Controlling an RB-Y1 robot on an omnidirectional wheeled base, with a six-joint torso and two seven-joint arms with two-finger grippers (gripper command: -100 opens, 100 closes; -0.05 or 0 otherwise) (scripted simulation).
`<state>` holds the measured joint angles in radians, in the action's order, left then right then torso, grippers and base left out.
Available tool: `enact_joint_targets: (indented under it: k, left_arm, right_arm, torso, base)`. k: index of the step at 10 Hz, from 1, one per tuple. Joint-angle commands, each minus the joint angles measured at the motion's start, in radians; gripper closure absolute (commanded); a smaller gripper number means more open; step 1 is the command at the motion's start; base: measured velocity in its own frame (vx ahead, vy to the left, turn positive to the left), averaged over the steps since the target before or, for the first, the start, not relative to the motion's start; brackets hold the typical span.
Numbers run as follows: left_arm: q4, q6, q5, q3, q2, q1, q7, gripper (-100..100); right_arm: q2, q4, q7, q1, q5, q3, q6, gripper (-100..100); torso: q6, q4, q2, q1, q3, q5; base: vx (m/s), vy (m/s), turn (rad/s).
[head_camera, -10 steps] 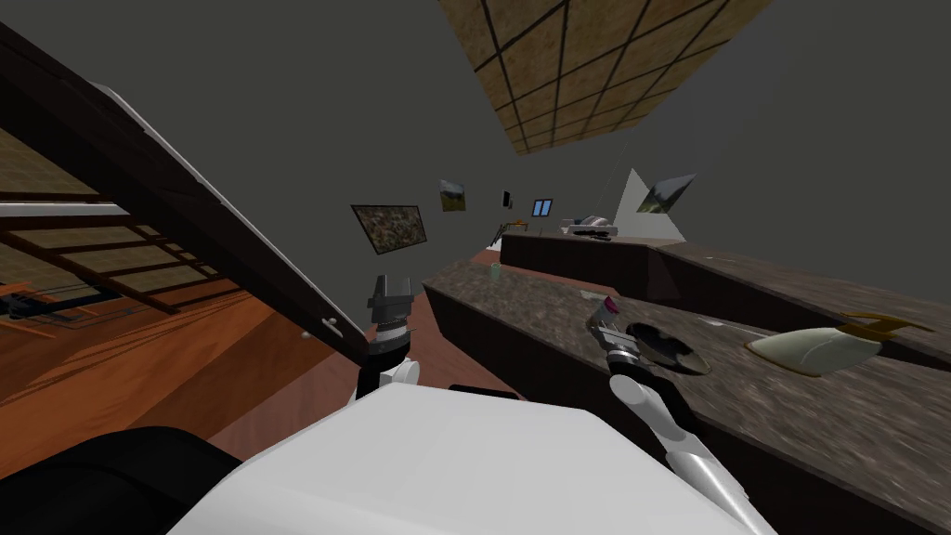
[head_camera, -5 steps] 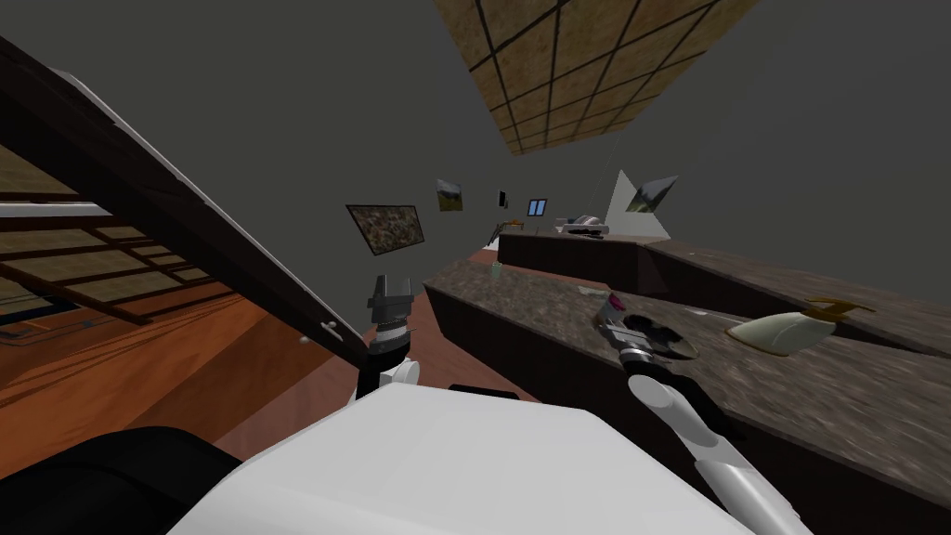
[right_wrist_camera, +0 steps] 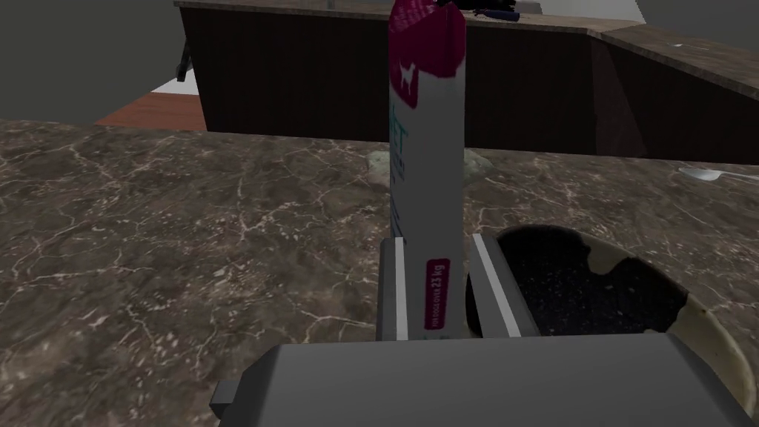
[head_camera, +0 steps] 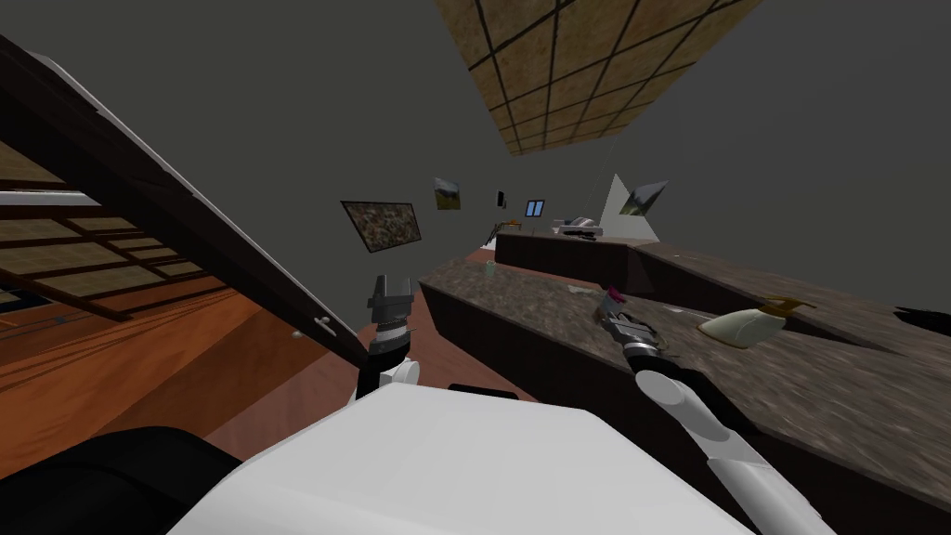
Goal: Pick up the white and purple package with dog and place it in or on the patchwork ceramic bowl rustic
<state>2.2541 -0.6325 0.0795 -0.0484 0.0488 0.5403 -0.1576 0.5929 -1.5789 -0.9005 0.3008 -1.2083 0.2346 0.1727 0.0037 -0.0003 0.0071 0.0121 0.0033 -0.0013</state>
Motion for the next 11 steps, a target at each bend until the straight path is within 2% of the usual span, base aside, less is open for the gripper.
enact_joint_targets:
  k: [1,6,7,8,11]
  left_arm:
    - [0.000,0.000,0.000,0.000,0.000,0.000,0.000,0]
    - [0.000,0.000,0.000,0.000,0.000,0.000,0.000,0]
    - [0.000,0.000,0.000,0.000,0.000,0.000,0.000,0]
    - [0.000,0.000,0.000,0.000,0.000,0.000,0.000,0]
    - [0.000,0.000,0.000,0.000,0.000,0.000,0.000,0]
  right_arm:
    - [-0.005,-0.017,-0.017,-0.004,-0.006,0.009,0.000,100]
    - [-0.019,-0.062,-0.100,-0.016,-0.019,0.019,0.033,100]
    - [-0.018,-0.055,-0.085,-0.017,-0.017,0.018,0.026,100]
    - [-0.017,-0.056,-0.088,-0.018,-0.017,0.019,0.028,-100]
    - [-0.017,-0.056,-0.087,-0.018,-0.017,0.020,0.028,-100]
  torso:
    - [0.000,0.000,0.000,0.000,0.000,0.000]
    - [0.002,0.000,-0.001,0.006,0.000,-0.002]
    - [0.002,0.000,0.001,0.006,0.000,-0.003]
    - [0.002,0.000,0.000,-0.001,0.000,-0.002]
    - [0.002,-0.001,-0.002,-0.008,-0.001,0.000]
  base:
    - [-0.051,-0.175,0.007]
    - [-0.028,-0.205,0.011]
    - [-0.020,-0.083,0.008]
    - [-0.004,-0.018,-0.001]
    - [-0.001,-0.002,0.000]
